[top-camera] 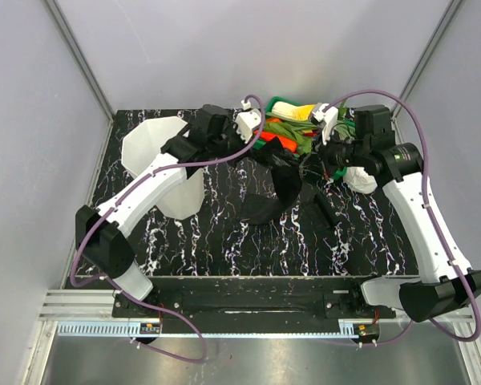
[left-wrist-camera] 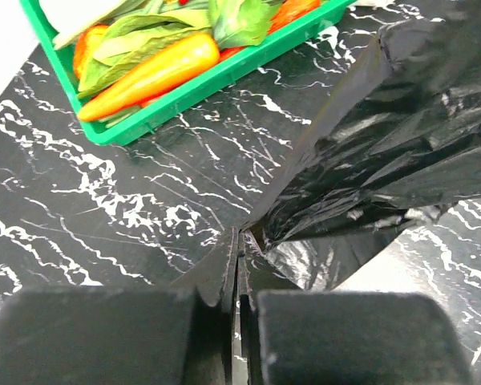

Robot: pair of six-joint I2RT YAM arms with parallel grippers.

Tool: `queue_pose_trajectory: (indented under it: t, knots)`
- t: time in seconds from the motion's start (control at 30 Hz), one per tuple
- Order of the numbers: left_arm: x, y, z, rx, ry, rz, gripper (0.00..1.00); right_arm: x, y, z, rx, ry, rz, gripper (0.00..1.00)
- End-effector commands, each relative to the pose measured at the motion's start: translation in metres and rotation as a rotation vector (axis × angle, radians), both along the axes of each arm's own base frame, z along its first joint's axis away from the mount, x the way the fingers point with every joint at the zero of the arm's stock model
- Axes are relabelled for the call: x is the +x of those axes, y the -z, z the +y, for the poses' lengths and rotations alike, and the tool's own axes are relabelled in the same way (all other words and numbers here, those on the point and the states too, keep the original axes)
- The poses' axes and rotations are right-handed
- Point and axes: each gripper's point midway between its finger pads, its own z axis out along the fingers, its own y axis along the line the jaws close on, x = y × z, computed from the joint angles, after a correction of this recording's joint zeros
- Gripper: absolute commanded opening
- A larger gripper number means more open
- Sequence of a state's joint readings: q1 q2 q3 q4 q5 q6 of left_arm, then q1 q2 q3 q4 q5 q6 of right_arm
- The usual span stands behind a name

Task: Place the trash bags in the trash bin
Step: Unfold the trash bag at the center of the board.

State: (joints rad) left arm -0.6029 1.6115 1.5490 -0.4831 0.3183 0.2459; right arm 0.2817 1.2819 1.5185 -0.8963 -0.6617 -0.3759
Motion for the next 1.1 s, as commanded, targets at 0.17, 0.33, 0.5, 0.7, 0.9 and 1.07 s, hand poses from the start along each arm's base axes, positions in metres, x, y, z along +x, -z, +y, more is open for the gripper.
queue_pose_trajectory:
  t: [0.17, 0.33, 0.5, 0.7, 0.9, 1.07]
  knots:
    - [0.021, -0.047, 0.027, 0.037, -0.059, -0.206, 0.0, 0.026, -0.047, -0.029, -0.025, 0.173, -0.136, 0.0]
    - [0.026, -0.059, 0.041, 0.044, -0.085, -0.24, 0.0, 0.037, -0.056, -0.047, -0.044, 0.249, -0.165, 0.0]
    - [0.031, -0.07, 0.055, 0.052, -0.122, -0.274, 0.0, 0.046, -0.07, -0.061, -0.047, 0.308, -0.197, 0.0]
    - [0.035, -0.09, 0.068, 0.013, -0.173, -0.304, 0.0, 0.063, -0.087, -0.08, -0.064, 0.405, -0.241, 0.0]
    - [0.026, -0.124, 0.063, -0.108, -0.161, -0.297, 0.0, 0.073, -0.108, -0.079, -0.024, 0.43, -0.268, 0.0]
    - [0.006, -0.141, 0.033, -0.258, -0.049, -0.18, 0.0, 0.064, -0.1, -0.049, 0.069, 0.28, -0.195, 0.0]
